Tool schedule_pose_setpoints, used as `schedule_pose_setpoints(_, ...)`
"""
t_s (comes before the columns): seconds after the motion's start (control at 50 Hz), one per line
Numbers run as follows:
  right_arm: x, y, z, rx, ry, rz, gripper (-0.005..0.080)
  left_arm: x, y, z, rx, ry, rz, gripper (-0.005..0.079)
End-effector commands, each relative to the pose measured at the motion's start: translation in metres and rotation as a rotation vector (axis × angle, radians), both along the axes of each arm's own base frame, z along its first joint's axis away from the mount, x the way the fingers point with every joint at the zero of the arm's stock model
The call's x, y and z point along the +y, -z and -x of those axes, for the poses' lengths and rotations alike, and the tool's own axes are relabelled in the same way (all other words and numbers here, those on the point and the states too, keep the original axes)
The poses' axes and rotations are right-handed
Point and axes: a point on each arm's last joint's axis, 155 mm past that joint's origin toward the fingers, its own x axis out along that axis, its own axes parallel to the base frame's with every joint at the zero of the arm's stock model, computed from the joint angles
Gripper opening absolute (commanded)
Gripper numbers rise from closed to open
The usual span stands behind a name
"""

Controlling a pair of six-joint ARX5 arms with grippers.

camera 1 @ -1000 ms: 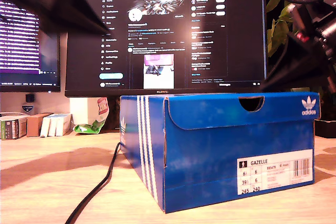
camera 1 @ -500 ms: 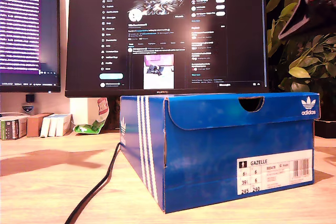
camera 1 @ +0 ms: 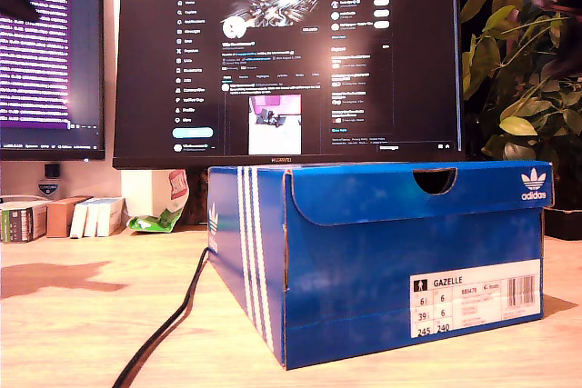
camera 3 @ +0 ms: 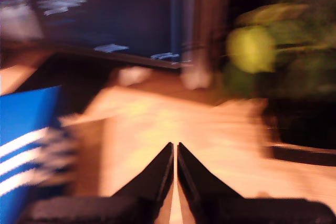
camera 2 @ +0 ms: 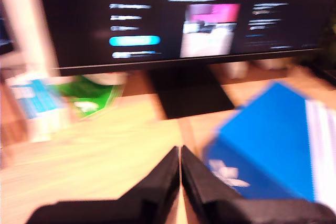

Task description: Close the blue shoebox by pushing the lid with your left arm and holding the box in place with your right arm

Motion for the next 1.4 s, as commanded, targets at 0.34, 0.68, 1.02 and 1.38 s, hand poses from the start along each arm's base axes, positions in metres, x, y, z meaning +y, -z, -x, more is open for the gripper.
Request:
schedule_pose_setpoints(0.34,-0.01,0.008,0.041,-0.067,0.06,0.015,-0.001,0.007,0.042,0.018,0.001,-0.023,0.006,-0.0011)
schedule_pose_setpoints(0.68,-0.009,0.03,0.069,-0.089,0.081,-0.021,-0.001,0.007,0.056,0.039,-0.022,-0.029,0.018,-0.0011)
schedule_pose_setpoints(1.02,-0.008,0.052,0.094,-0.089,0.106,-0.057,-0.001,0.008,0.061,0.049,-0.042,-0.05,0.051,-0.0011)
schedule_pose_setpoints(1.38,-0.004,0.046,0.11,-0.132,0.132,-0.068,-0.001,-0.004,0.066,0.058,-0.101,-0.026,0.089,-0.0011)
